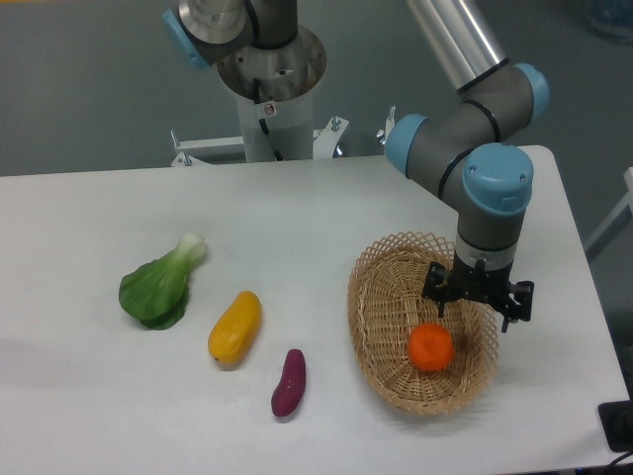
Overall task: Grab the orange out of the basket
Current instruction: 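Lower the open gripper down around the orange in the basket, then close the gripper fingers on the orange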
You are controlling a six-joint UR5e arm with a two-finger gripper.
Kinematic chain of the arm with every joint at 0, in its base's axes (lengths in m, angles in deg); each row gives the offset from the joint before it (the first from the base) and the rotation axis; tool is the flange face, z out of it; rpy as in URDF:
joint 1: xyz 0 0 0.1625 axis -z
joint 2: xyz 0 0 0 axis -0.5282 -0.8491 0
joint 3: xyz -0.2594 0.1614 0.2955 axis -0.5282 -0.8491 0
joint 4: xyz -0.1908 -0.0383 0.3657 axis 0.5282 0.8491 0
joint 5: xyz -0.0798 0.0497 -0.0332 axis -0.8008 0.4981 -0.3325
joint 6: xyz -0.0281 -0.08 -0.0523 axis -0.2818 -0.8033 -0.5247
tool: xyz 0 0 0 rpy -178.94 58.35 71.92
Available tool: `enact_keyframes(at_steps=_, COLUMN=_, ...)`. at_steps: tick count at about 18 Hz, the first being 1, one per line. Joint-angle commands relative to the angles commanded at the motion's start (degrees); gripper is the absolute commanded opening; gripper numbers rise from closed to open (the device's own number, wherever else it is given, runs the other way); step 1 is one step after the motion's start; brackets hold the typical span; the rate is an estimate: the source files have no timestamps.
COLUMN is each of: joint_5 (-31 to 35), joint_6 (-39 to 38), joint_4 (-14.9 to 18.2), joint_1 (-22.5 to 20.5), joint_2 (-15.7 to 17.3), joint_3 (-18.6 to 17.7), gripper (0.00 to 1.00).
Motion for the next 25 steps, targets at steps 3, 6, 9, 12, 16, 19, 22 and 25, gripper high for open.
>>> enact_keyframes(at_steps=3, joint_5=0.00, joint_6=-7.02, joint_4=-0.97, joint_1=1.40, joint_2=-1.40, joint_3=0.00, gripper=1.00)
enact_keyframes(at_steps=6, joint_5=0.00, joint_6=-9.23, joint_4=-0.97, joint_1=2.46, joint_2=-1.76, joint_3=-0.18, gripper=1.00)
enact_keyframes(at_steps=9, joint_5=0.00, joint_6=-9.41, joint_4=-0.97, joint_1=3.16, joint_2=-2.20, joint_3=-0.70, gripper=1.00)
enact_keyframes(at_steps=12, joint_5=0.35, joint_6=-10.02, joint_4=-0.97, joint_1=3.43, joint_2=-2.37, joint_3=-1.40, gripper=1.00)
enact_keyframes(at_steps=16, joint_5=0.35, joint_6=-10.47, joint_4=-1.06, joint_1=3.96, joint_2=-2.90, joint_3=-1.58, gripper=1.00)
enact_keyframes(at_steps=19, joint_5=0.35, joint_6=-10.47, joint_4=-1.32, joint_1=4.04, joint_2=-3.43, joint_3=-1.50, gripper=1.00)
enact_keyframes(at_steps=22, joint_5=0.44, joint_6=-10.03, joint_4=-2.98, joint_1=4.04, joint_2=-4.13, joint_3=-1.49, gripper=1.00)
enact_keyframes(at_steps=25, joint_5=0.62, joint_6=-9.94, joint_4=-3.34, joint_1=4.04, joint_2=-4.48, joint_3=-1.49, gripper=1.00)
